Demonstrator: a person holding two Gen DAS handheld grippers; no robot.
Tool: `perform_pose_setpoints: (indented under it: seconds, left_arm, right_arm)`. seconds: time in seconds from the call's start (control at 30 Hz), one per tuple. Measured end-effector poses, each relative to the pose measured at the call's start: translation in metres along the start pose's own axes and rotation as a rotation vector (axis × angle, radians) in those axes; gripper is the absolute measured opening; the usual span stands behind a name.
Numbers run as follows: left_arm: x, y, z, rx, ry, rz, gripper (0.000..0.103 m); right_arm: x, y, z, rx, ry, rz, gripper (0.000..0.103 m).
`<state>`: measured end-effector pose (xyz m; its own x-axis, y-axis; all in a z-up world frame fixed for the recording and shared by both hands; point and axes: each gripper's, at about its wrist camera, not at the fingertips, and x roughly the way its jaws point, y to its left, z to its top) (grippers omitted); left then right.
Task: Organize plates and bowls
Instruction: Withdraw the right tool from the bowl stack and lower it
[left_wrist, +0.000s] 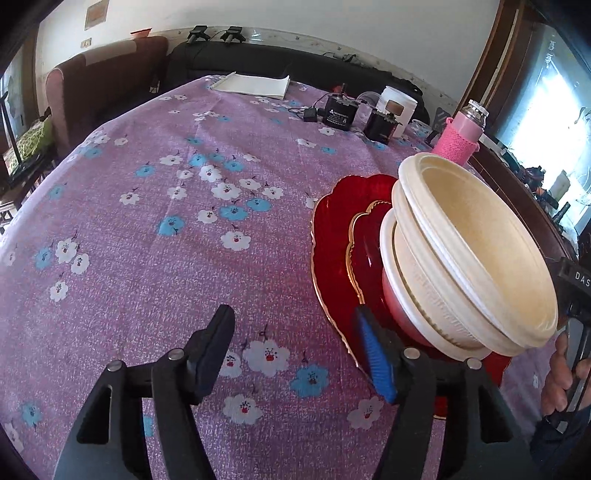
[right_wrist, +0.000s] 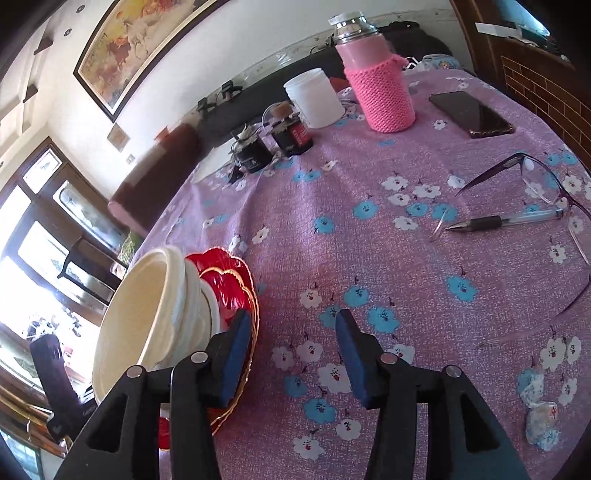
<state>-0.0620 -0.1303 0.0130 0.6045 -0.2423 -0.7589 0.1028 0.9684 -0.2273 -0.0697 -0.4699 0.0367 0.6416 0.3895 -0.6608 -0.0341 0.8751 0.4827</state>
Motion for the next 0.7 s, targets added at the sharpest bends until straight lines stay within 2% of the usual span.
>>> perform_pose_setpoints:
  seconds: [0.17, 0.3, 0.43, 0.53, 0.7]
  left_arm:
    - [0.013, -0.005, 0.008, 0.025, 0.014, 0.041, 0.066]
    - [0.016, -0.006, 0.014, 0.023, 0.018, 0.037, 0.066]
    - [0.007, 0.007, 0.016, -0.007, 0.000, 0.047, 0.075]
    - [0.000, 0.014, 0.013, -0.027, -0.004, 0.009, 0.080]
    - [-0.004, 0.013, 0.015, -0.029, 0.006, -0.024, 0.081]
  right_arm:
    - [0.002, 0.002, -0.002, -0.004, -0.007, 0.004, 0.052]
    - [0.001, 0.000, -0.001, 0.001, -0.017, -0.014, 0.052]
    - [0.003, -0.001, -0.001, 0.003, -0.013, -0.023, 0.052]
    - [0.004, -0.001, -0.001, 0.003, -0.009, -0.022, 0.052]
    - [0.004, 0.000, 0.000, -0.001, -0.013, -0.022, 0.052]
